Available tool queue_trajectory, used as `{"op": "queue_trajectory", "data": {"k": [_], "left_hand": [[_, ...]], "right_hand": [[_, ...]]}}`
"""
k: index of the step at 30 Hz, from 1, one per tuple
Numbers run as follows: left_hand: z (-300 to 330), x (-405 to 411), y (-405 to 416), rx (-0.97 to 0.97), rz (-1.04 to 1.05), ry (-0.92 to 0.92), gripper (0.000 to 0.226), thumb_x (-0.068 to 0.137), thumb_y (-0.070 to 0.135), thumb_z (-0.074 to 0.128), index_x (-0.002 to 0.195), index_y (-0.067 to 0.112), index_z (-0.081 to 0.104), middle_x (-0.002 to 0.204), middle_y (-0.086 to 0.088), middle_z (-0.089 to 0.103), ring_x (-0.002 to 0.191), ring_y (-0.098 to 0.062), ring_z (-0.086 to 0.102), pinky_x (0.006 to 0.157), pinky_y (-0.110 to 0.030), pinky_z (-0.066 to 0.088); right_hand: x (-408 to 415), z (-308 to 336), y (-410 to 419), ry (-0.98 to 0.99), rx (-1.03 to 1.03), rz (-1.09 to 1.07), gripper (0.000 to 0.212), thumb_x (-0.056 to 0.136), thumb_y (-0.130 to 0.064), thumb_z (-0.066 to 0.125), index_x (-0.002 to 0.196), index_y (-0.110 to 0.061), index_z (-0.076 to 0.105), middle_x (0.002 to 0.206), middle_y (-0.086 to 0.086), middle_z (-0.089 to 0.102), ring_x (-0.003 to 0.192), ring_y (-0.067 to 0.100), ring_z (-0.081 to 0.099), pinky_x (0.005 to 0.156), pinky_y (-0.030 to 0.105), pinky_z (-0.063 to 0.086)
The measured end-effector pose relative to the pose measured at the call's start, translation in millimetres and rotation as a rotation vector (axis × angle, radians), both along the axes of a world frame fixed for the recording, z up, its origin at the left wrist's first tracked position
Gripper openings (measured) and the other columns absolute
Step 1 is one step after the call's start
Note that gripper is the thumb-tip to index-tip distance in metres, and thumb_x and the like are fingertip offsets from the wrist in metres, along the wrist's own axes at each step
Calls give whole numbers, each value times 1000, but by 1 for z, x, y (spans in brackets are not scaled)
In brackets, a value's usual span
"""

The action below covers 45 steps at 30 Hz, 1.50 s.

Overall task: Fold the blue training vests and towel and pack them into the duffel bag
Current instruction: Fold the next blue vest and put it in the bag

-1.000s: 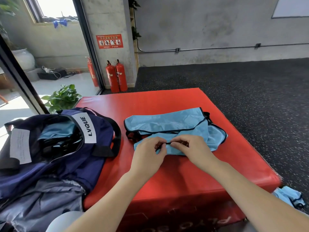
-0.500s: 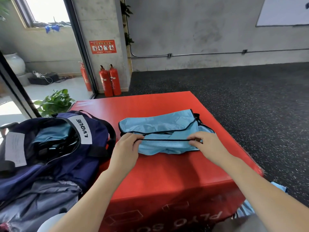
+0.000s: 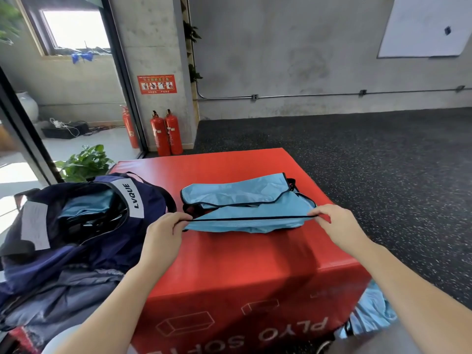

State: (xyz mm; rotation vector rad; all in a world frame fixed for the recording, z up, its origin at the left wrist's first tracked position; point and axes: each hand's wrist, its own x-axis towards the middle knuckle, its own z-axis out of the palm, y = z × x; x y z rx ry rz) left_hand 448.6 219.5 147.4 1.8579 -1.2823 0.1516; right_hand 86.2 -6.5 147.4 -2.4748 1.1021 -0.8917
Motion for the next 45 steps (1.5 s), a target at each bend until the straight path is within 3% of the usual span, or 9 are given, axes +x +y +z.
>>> {"op": "queue_trajectory", "data": {"k": [7,15,19,23,28,32,35,41,45], "left_hand": [[-2,-3,17,-38,25,-14,32,89,-8,61,96,18,78,93,10,71,86,-5,61,83,1,35],[-11,9,32,67,-52,-131,46,77,-20,58,87,19,78,89,15,69,88,-6,65,86,1,36],[-27,12,41,261,-100,-176,50,76,-16,53,91,25,79,96,13,72,97,-12,68,91,-27,51],[-28,1,47,598,-245,-281,48,83,-3,46,102,27,78,109,12,74,107,-9,64,97,-23,45],[-33,-5,38,526,-164,-182,44,87,6,44,103,30,77,111,7,74,107,-14,66,93,-30,49],[-30,-17,9,372,-117,-62,38,92,5,48,107,24,77,115,9,73,109,-10,65,94,-21,47],[-28,-20,-19,267,-86,38,33,94,7,52,110,24,75,111,9,72,105,-9,66,91,-19,48],[-29,-14,-70,199,-75,80,34,94,9,55,122,21,69,121,9,67,115,-8,60,101,-22,43],[-37,10,-101,183,-45,15,31,91,11,60,117,25,71,112,11,69,111,-15,58,98,-38,49]], "right_hand": [[-1,2,7,-65,-51,10,34,86,14,57,98,-13,74,96,-4,69,94,2,60,89,1,36],[-11,1,8,251,-29,87,36,86,5,55,92,-26,73,93,-16,65,92,5,62,89,31,52],[-10,-8,14,481,57,134,36,89,0,53,104,-24,75,106,-11,68,103,11,63,95,34,50],[-10,-17,23,668,147,167,37,88,-8,51,110,-25,74,114,-10,70,106,7,62,94,28,50],[3,-12,28,536,175,138,27,93,-22,54,110,-31,73,110,-15,68,95,0,60,87,22,50],[22,-14,28,408,209,135,23,96,-23,55,107,-32,73,104,-16,68,94,1,63,87,27,53],[49,-15,24,297,197,143,22,96,-18,57,109,-25,74,103,-18,69,96,-2,63,85,12,46],[115,-22,3,137,197,146,21,98,-22,57,108,-30,73,112,-20,67,103,-2,59,91,22,47],[151,-27,-18,109,158,177,22,97,-18,58,110,-25,74,110,-14,68,106,3,58,94,25,46]]}}
